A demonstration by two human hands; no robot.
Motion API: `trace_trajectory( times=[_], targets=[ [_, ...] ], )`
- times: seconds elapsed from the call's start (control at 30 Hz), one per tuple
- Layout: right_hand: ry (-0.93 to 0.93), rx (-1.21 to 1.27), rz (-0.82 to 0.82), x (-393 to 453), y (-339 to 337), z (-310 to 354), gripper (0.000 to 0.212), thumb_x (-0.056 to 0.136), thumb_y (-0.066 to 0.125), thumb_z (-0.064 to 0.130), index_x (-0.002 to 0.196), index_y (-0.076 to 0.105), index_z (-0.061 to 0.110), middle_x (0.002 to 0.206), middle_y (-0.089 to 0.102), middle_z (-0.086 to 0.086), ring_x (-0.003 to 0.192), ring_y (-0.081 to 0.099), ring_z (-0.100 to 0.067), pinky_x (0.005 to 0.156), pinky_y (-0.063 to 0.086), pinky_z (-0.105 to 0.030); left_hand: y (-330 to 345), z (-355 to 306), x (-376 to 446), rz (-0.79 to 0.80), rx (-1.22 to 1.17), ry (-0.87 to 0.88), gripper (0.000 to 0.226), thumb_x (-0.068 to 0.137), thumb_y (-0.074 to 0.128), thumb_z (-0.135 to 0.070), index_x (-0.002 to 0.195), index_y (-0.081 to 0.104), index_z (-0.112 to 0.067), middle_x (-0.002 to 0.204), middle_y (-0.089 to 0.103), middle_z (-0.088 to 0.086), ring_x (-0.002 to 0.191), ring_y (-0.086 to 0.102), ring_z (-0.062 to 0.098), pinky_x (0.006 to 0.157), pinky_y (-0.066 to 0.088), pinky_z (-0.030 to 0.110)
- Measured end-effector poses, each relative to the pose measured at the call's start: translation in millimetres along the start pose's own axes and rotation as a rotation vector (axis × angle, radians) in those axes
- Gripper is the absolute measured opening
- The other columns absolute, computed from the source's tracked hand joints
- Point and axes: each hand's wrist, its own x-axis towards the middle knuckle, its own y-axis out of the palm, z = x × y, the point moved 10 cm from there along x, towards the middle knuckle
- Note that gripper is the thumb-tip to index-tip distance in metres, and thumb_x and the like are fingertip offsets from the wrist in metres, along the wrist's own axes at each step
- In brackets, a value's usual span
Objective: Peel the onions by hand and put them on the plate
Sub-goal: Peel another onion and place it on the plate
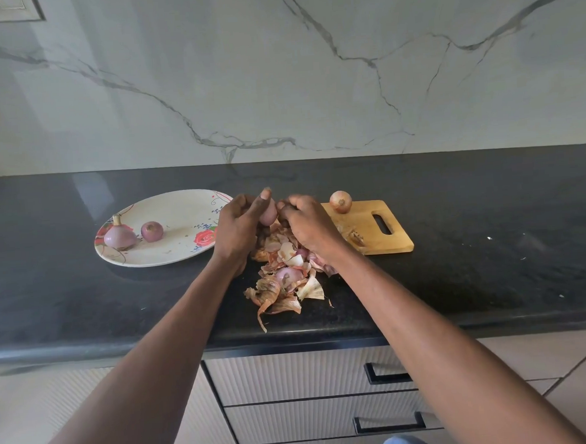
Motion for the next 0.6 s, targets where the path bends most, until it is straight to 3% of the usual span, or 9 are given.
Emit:
trace_trajectory(
  times=[0.1,0.23,0.3,0.4,0.47,0.6],
  targets=[
    [-0.001,0.041,-0.009,-2,-2,3,0.032,0.104,0.045,0.015,0.073,0.054,0.012,0.054,0.050,0.010,0.040,0.048,0.008,0.042,0.031,-0.012,2,-2,-1,0.004,0.015,0.009,0.046,0.087,0.068,-0.053,0.096,0.062,-0.008,0.072,0.063,0.011,0.057,0.058,0.023,0.052,0.046,0.032],
    [-0.018,0.100,-0.060,-2,-5,1,0.035,0.100,0.055,0.018,0.067,0.055,0.005,0.046,0.049,0.012,0.038,0.048,0.006,0.042,0.030,-0.014,3,-4,-1,0.008,0.030,0.033,0.046,0.091,0.067,-0.051,0.099,0.063,-0.007,0.076,0.066,0.009,0.063,0.061,0.025,0.058,0.051,0.038],
    [-0.045,0.102,-0.086,-1,-5,1,0.038,0.096,0.061,0.026,0.073,0.060,-0.005,0.053,0.053,0.009,0.043,0.048,0.003,0.046,0.032,-0.018,2,-4,-2,-0.009,0.046,0.030,0.046,0.097,0.063,-0.048,0.104,0.060,-0.003,0.075,0.064,0.009,0.062,0.058,0.029,0.055,0.049,0.039],
    [-0.060,0.041,-0.103,4,-5,-1,0.020,0.093,0.066,0.026,0.088,0.064,0.006,0.076,0.061,0.002,0.068,0.055,-0.007,0.061,0.042,-0.026,-6,-3,0,-0.075,0.046,0.021,0.047,0.099,0.057,-0.052,0.100,0.058,-0.006,0.073,0.060,0.010,0.058,0.053,0.026,0.047,0.043,0.032],
    [-0.056,0.037,-0.071,5,-3,-2,0.017,0.092,0.068,0.019,0.107,0.070,0.012,0.100,0.071,0.002,0.090,0.064,-0.009,0.075,0.049,-0.022,-9,-3,0,-0.095,0.041,0.012,0.046,0.099,0.056,-0.054,0.096,0.058,-0.007,0.070,0.059,0.007,0.055,0.052,0.022,0.045,0.042,0.029],
    [-0.071,0.123,-0.084,1,-11,-2,0.017,0.086,0.075,0.011,0.101,0.077,0.007,0.095,0.076,-0.002,0.087,0.069,-0.011,0.074,0.050,-0.013,-5,-6,-3,-0.069,0.006,-0.002,0.042,0.101,0.056,-0.046,0.094,0.058,-0.005,0.061,0.057,0.002,0.046,0.048,0.016,0.039,0.039,0.025]
  ],
)
